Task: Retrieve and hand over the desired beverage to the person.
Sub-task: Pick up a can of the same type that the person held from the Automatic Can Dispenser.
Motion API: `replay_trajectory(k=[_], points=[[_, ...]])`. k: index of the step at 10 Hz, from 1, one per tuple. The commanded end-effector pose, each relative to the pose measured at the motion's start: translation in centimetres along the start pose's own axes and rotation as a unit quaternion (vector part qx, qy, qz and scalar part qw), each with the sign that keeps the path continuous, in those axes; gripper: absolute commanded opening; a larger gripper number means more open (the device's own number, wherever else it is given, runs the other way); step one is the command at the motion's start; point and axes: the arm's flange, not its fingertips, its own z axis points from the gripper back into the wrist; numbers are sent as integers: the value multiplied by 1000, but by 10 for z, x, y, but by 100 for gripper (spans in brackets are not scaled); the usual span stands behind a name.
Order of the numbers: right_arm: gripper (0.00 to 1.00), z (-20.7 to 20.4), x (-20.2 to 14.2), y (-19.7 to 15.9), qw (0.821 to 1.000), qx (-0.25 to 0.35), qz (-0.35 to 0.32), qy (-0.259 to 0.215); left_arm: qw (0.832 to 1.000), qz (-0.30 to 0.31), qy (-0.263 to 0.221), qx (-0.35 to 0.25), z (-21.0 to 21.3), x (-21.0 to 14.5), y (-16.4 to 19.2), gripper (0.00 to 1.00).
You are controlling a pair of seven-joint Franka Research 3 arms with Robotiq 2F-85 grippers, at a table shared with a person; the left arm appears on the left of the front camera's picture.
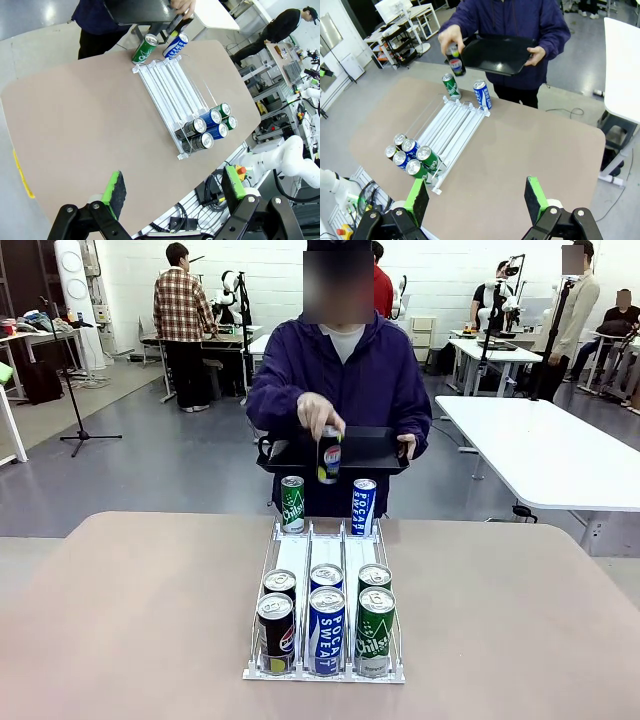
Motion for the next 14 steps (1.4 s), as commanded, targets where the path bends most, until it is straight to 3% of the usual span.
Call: replay_trajectory(k=[1, 14], points=[[100, -1, 1, 1, 1000, 6, 2, -3, 1000, -6, -1, -7, 3, 2, 0, 100], [100, -1, 1, 1, 1000, 6, 2, -3, 1000, -6, -1, -7, 3, 2, 0, 100]])
